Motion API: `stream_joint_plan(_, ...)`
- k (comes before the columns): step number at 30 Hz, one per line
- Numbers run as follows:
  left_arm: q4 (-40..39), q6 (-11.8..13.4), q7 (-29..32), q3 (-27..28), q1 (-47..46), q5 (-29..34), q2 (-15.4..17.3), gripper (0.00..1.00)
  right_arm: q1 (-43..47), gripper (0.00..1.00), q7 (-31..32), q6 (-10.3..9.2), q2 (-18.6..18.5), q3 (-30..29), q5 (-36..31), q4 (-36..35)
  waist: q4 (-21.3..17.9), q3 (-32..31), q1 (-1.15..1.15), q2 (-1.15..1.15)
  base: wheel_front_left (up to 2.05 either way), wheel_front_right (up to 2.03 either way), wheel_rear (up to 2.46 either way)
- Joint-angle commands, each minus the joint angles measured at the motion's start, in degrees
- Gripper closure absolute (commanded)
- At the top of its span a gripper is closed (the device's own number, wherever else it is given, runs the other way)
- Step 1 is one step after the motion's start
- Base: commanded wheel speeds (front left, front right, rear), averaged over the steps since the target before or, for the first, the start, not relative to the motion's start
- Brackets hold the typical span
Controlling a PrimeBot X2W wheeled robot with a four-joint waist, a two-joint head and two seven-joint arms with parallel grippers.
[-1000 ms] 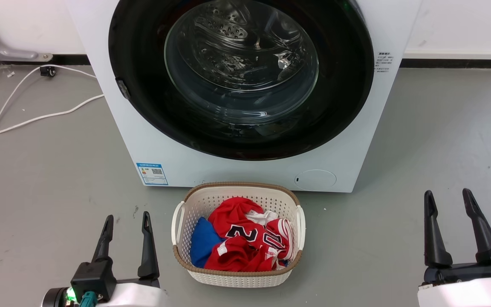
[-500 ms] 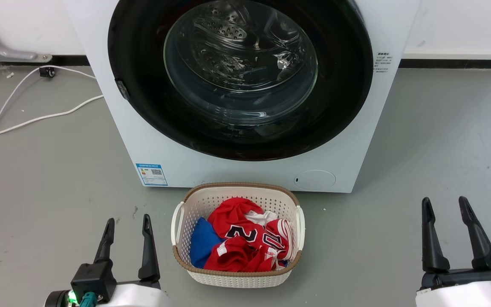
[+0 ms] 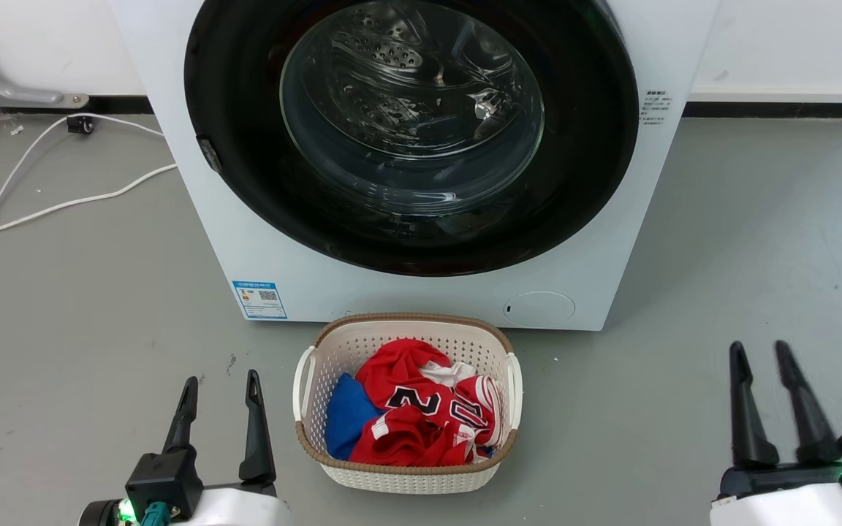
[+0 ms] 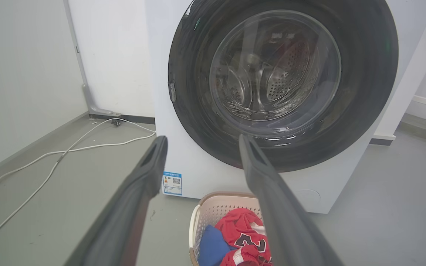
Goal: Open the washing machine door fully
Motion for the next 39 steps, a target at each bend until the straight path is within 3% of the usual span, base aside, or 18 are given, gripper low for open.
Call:
stream_joint_plan(1,0.1,0.2,-0.2,0.0,0.4,0.3,-0.1,0.00,0.3,1.00,-0.2,-0.02,0.1,0.3,-0.1,0.1,0.1,0.0,0.00,0.00,0.00,0.00,0.00)
stream_joint_plan(6,0.1,0.2,-0.2,0.1,0.3,0.4,-0.1,0.00,0.2,1.00,-0.2,-0.02,0.1,1.1,1.2,0.1,0.1,0.0,0.00,0.00,0.00,0.00,0.00)
stream_joint_plan(9,0.1,0.2,-0.2,0.2,0.4,0.5,-0.1,0.00,0.3,1.00,-0.2,-0.01,0.1,2.2,8.7,1.0,0.0,0.0,0.00,0.00,0.00,0.00,0.00)
stream_joint_plan(17,0.2,0.0,-0.2,0.3,0.5,0.0,-0.1,0.00,-0.9,1.00,-0.1,-0.01,0.1,2.4,45.9,5.3,-0.2,0.1,0.00,0.00,0.00,0.00,0.00)
stream_joint_plan(23,0.5,0.1,-0.2,0.4,0.7,-0.3,-0.1,0.00,-1.8,1.00,-0.1,-0.01,0.0,6.1,68.1,8.0,-0.1,0.1,0.00,0.00,0.00,0.00,0.00)
stream_joint_plan(30,0.3,0.3,-0.2,0.6,0.7,-0.4,-0.1,0.00,-1.6,1.00,0.7,0.00,0.1,10.4,87.1,5.4,-0.2,0.1,0.00,0.00,0.00,0.00,0.00)
stream_joint_plan(39,0.1,0.4,-0.2,0.8,0.5,-0.1,-0.1,0.00,0.5,1.00,13.1,0.00,0.0,6.1,101.6,2.7,-0.1,0.3,0.00,0.00,0.00,0.00,0.00)
